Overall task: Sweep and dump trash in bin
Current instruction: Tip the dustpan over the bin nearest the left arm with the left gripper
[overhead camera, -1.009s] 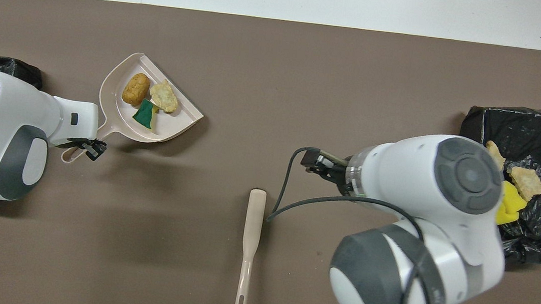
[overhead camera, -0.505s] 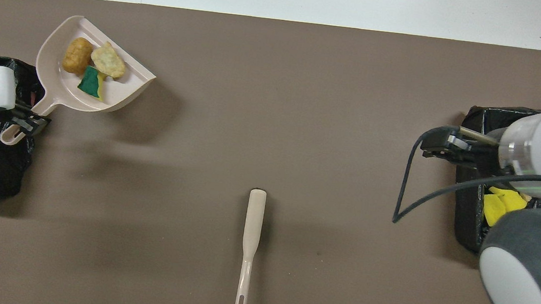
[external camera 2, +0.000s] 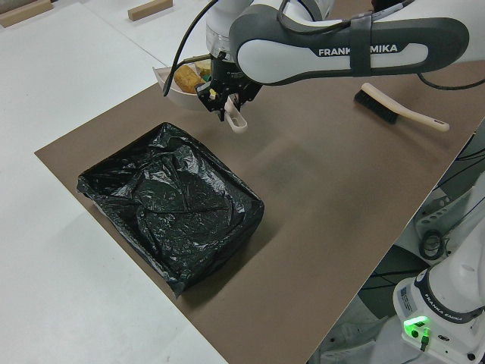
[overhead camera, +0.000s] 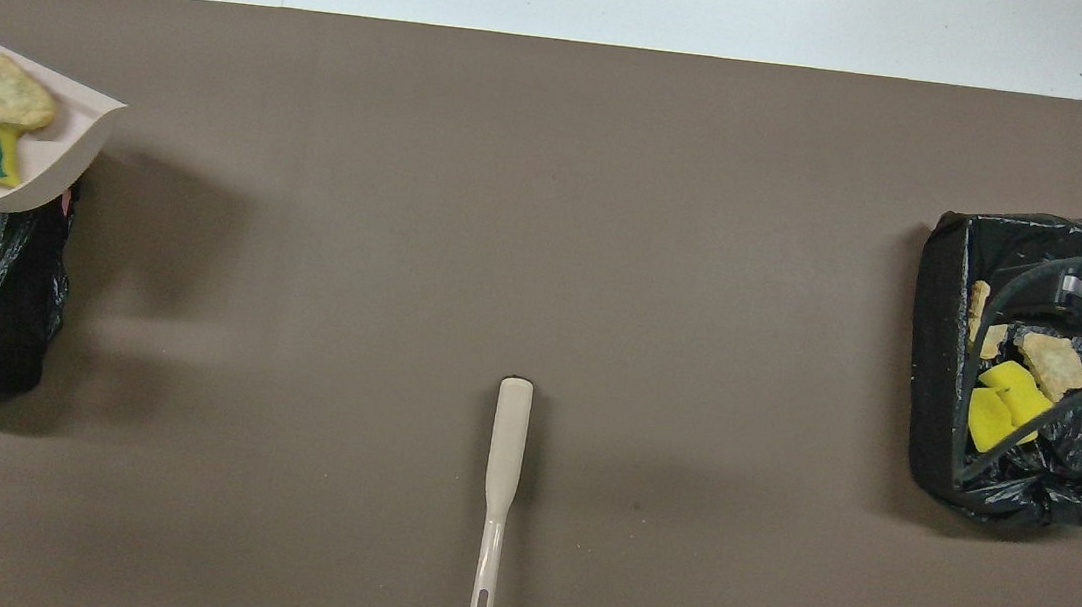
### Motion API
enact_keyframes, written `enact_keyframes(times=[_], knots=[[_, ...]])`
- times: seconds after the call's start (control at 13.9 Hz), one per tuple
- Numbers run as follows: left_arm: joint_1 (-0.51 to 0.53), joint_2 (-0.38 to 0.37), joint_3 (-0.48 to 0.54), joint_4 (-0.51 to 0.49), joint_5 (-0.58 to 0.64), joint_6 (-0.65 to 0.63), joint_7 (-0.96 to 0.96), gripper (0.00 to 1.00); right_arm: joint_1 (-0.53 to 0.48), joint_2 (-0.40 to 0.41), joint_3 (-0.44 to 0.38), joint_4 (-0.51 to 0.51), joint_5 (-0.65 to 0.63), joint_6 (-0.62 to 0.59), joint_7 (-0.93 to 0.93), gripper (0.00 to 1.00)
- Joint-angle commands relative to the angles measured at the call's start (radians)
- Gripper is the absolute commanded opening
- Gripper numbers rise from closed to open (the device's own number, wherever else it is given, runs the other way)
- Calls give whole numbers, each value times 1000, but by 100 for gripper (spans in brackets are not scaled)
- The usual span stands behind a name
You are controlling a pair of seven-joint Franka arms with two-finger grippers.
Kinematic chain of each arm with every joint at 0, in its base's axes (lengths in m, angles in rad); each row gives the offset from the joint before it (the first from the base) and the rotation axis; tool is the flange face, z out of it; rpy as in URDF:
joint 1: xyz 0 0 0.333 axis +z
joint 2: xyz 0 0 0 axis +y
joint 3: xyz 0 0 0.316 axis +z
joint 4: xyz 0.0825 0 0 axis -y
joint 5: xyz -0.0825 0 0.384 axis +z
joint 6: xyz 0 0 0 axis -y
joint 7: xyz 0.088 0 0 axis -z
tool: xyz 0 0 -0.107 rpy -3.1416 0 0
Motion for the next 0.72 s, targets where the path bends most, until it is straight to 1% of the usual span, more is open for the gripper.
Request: enact_keyframes(times=[0.0, 0.07, 0.22, 0.36, 0.65], knots=[[119, 14, -8, 69, -10, -95, 90, 0, -18, 29, 13, 40, -6, -25, -49, 100], [163, 12, -8, 72, 0, -98, 150, 0, -18, 29, 13, 40, -6, -26, -59, 100], [205, 12, -4, 80, 89, -109, 261, 0, -16, 25, 15, 40, -4, -25, -61, 100], [201, 7, -5, 77, 222, -143, 331, 0, -16, 25, 16, 38, 0, -20, -61, 100], [189, 3, -5, 71, 412, -152, 393, 0, -13, 20, 15, 32, 0, -17, -67, 100]])
